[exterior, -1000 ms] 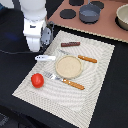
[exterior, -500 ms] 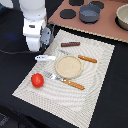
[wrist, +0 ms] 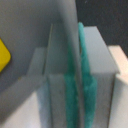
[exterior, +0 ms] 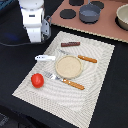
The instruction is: Interact with the objects in diverse but meaningful ways.
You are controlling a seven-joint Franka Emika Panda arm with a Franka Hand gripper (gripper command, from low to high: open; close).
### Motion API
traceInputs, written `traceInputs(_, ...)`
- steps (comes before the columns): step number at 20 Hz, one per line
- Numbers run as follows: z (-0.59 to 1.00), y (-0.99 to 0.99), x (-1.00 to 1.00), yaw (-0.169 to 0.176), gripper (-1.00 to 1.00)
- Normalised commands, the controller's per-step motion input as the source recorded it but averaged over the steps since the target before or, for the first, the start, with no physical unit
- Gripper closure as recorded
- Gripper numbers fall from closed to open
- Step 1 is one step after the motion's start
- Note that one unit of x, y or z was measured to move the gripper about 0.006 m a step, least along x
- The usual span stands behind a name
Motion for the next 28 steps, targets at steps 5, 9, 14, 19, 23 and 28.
traceInputs(5,0.39,0.02,0.26,0.059,1.0)
traceInputs(9,0.52,0.02,0.57,0.0,1.0)
traceInputs(14,0.59,0.06,0.65,0.0,1.0)
traceInputs(19,0.78,0.08,0.71,0.0,1.0)
traceInputs(23,0.67,0.1,0.67,-0.004,1.0)
traceInputs(28,0.62,0.21,0.61,-0.004,1.0)
